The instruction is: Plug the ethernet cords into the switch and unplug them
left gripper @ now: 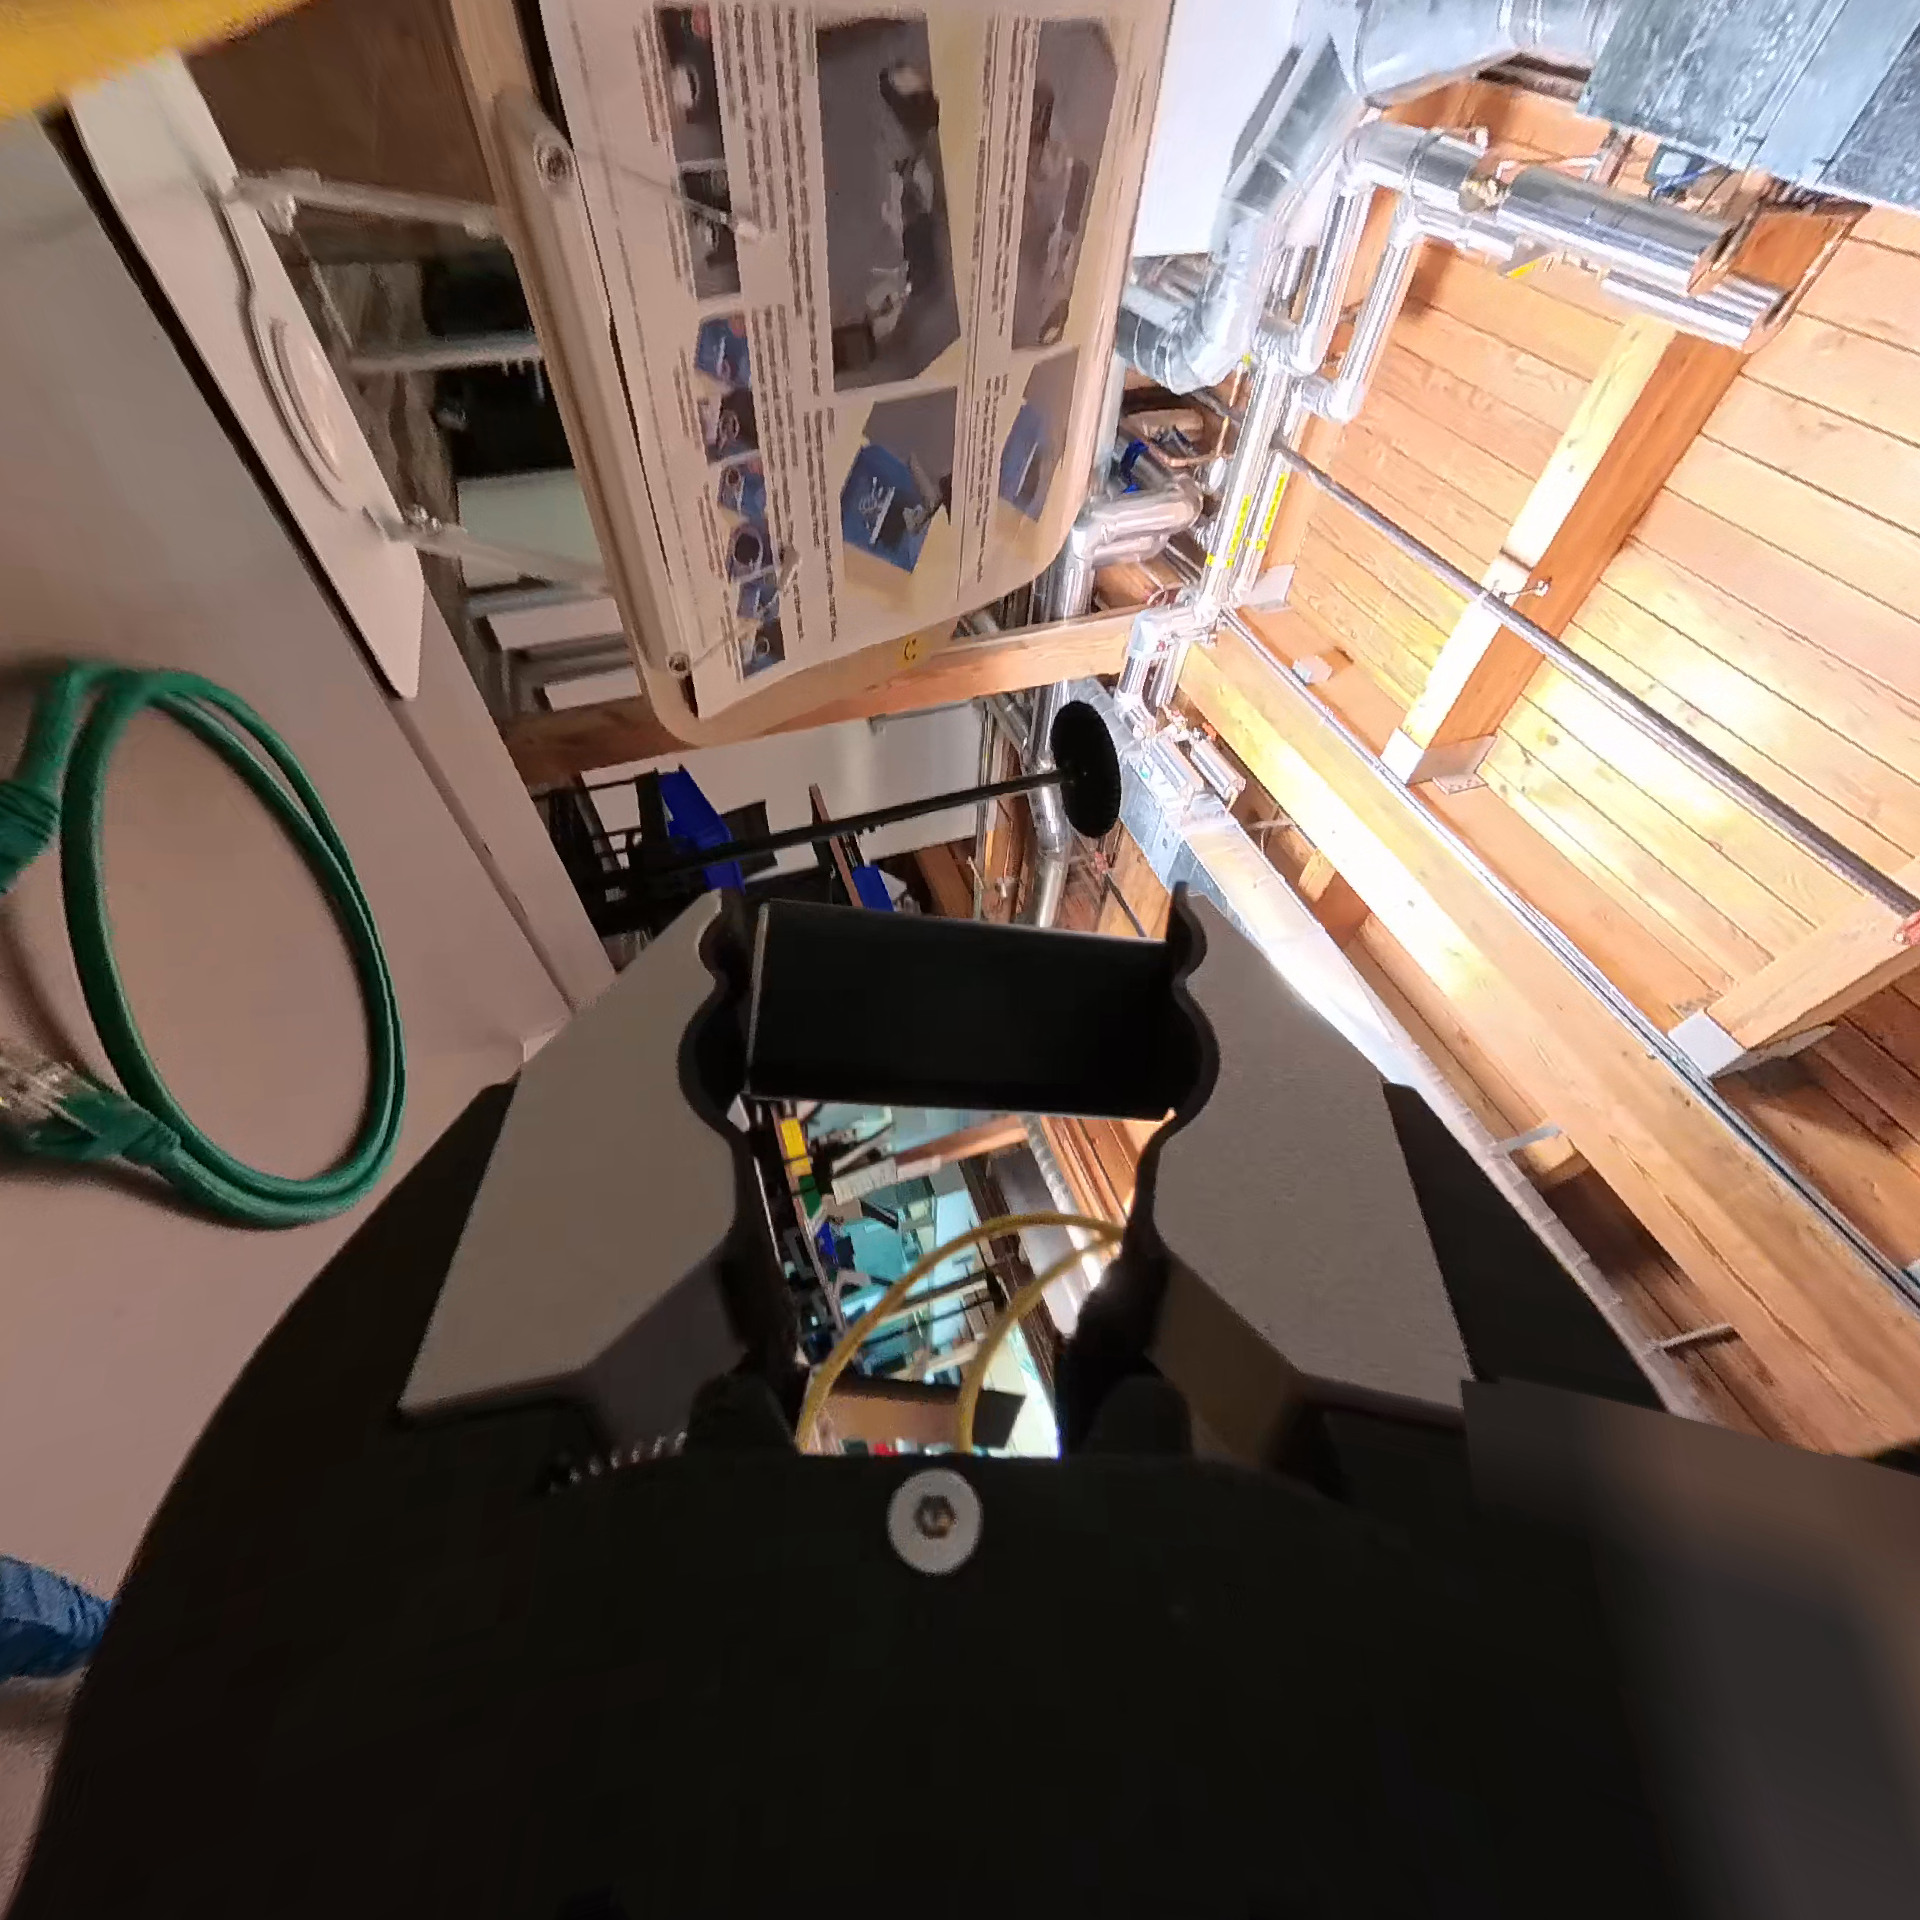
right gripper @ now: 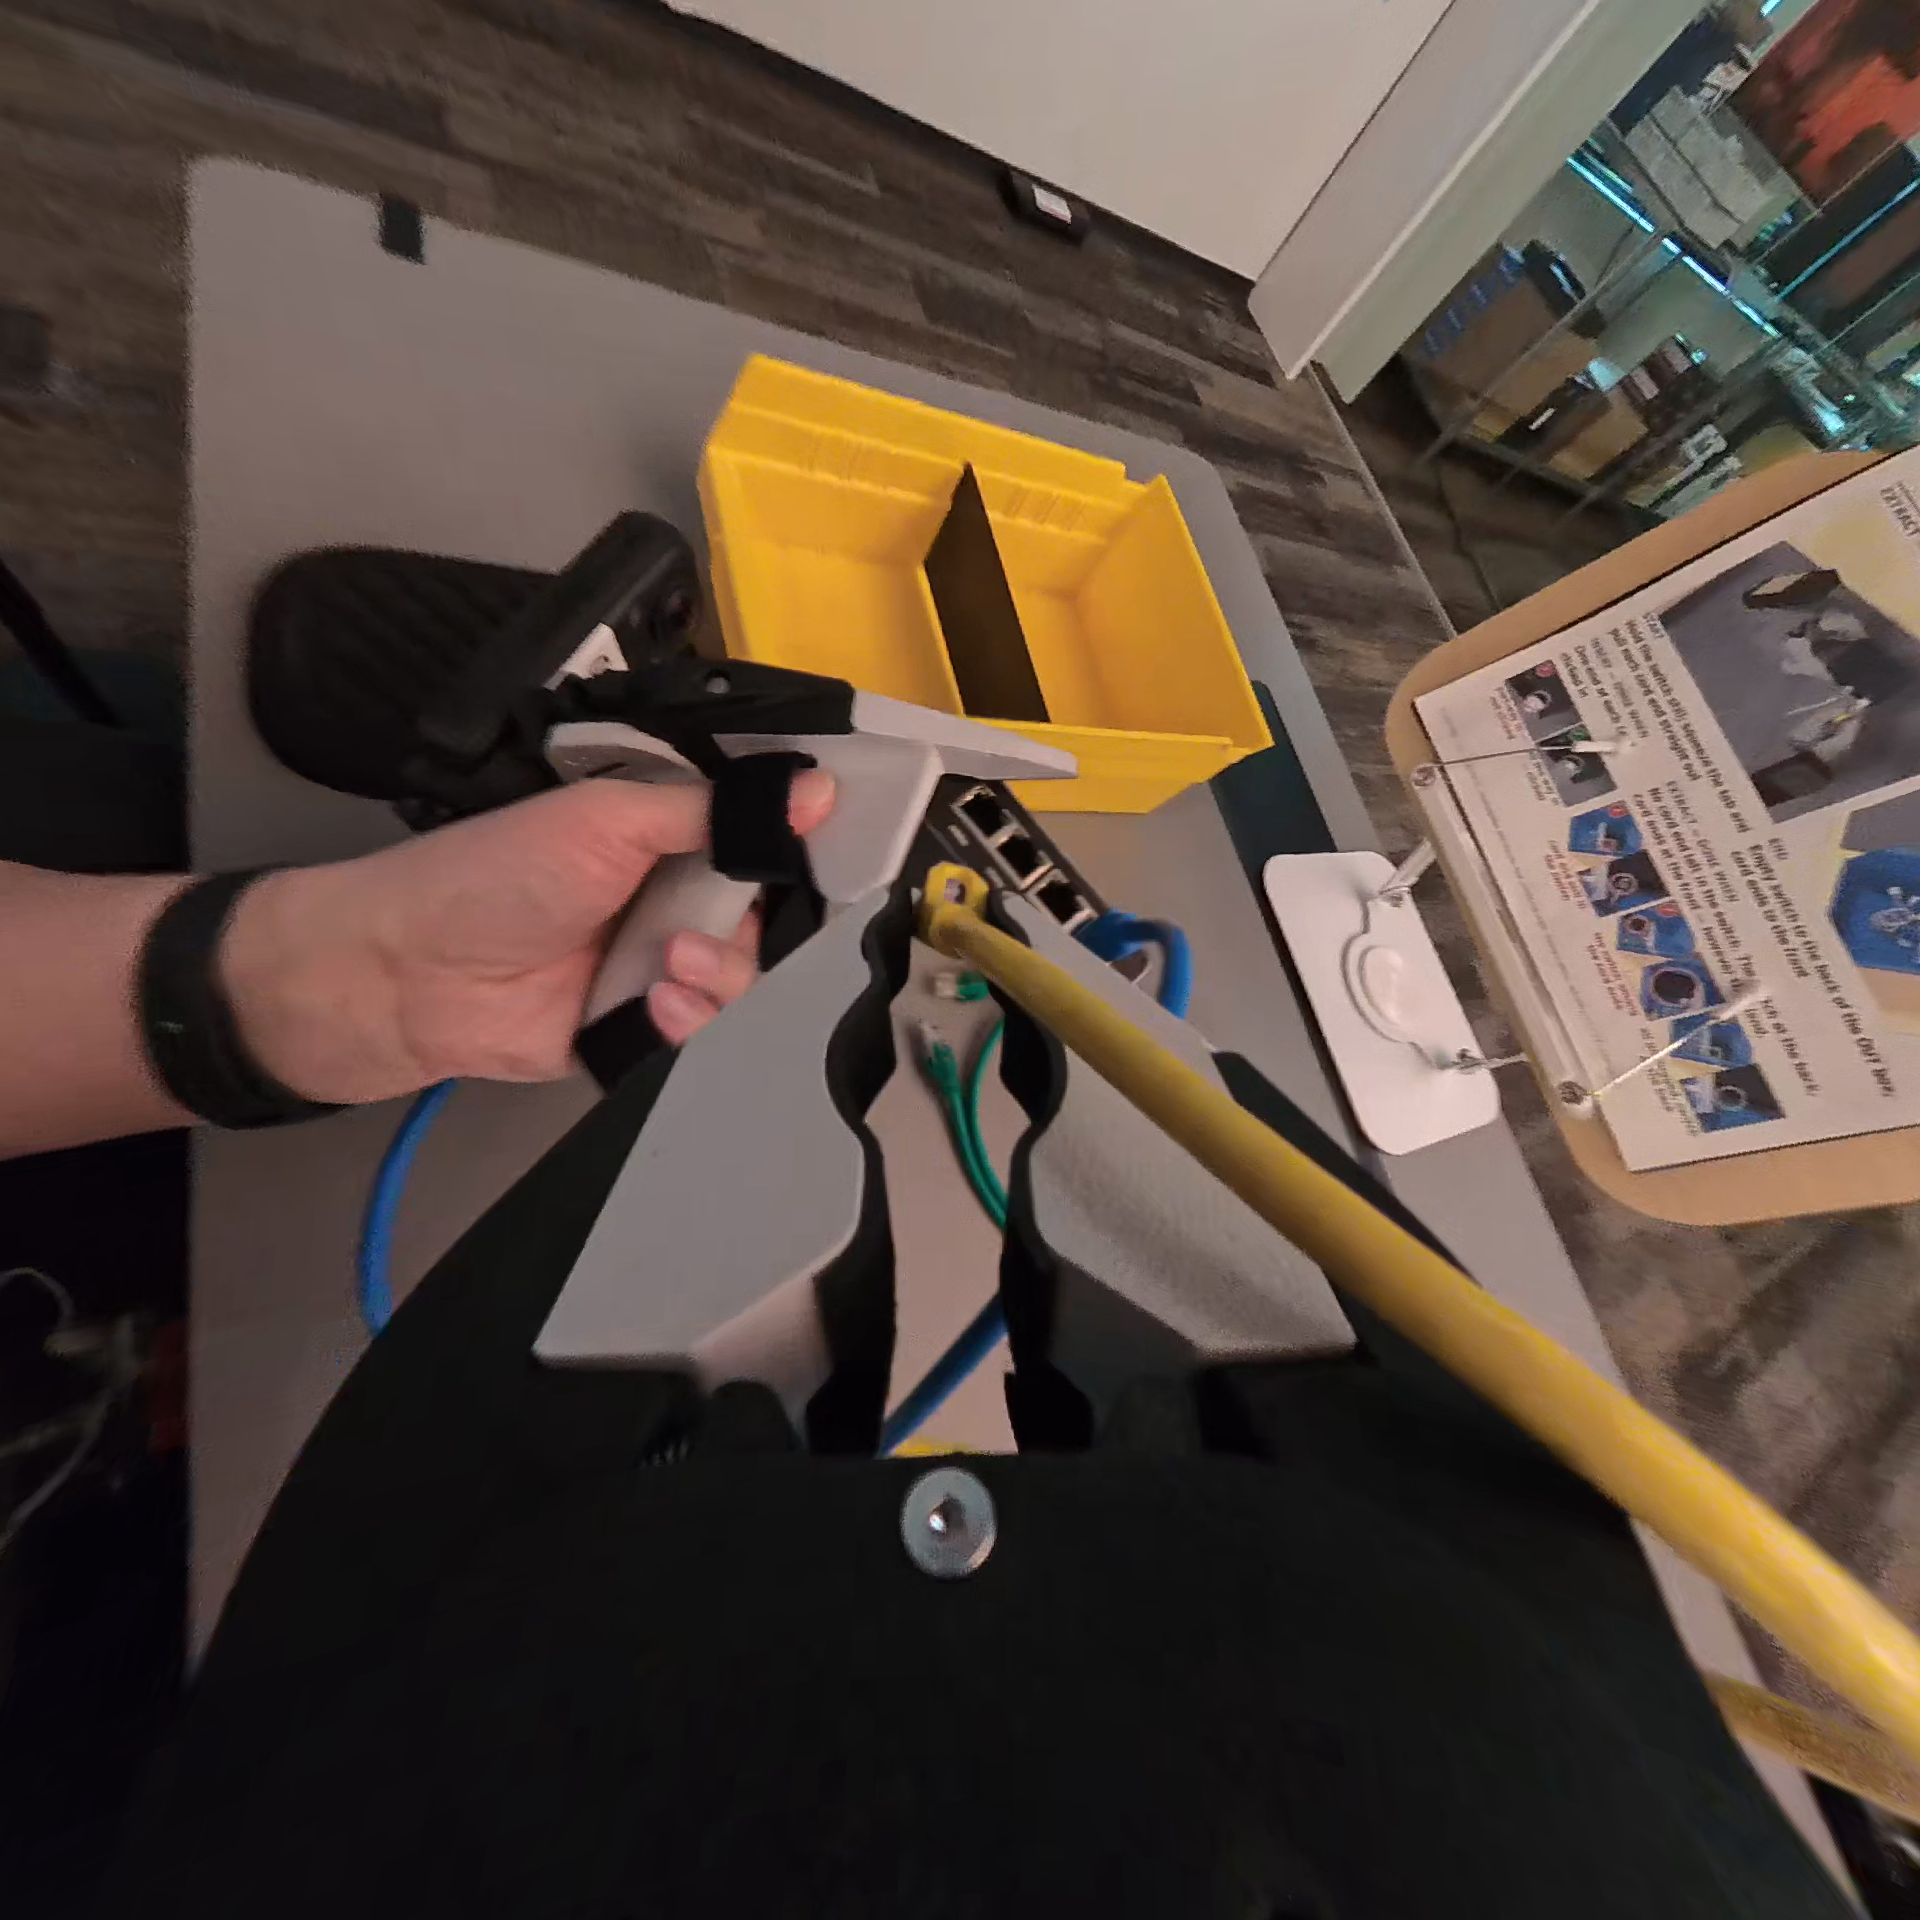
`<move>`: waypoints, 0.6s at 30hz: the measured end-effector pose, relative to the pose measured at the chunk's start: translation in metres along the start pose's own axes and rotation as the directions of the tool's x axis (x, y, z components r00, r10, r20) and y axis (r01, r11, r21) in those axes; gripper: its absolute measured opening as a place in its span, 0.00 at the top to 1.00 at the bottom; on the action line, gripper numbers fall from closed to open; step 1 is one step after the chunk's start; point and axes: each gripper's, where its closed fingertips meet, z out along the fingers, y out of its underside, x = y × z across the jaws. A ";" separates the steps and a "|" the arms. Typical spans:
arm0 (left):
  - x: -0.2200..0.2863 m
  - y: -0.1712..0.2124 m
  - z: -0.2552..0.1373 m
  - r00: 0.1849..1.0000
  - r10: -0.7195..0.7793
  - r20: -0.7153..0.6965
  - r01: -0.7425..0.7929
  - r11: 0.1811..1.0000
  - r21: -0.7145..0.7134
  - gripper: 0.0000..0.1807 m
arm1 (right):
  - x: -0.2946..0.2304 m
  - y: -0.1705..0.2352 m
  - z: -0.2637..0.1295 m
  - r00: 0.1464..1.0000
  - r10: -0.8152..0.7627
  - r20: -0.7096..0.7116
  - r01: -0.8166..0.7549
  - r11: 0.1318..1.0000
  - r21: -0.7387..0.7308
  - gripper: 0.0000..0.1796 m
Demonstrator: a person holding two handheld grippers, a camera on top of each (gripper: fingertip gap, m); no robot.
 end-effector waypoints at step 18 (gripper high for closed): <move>0.010 -0.033 -0.003 0.989 0.144 0.027 -0.146 0.971 0.188 0.57 | -0.007 -0.061 -0.022 0.981 0.179 -0.081 -0.147 0.943 0.299 0.93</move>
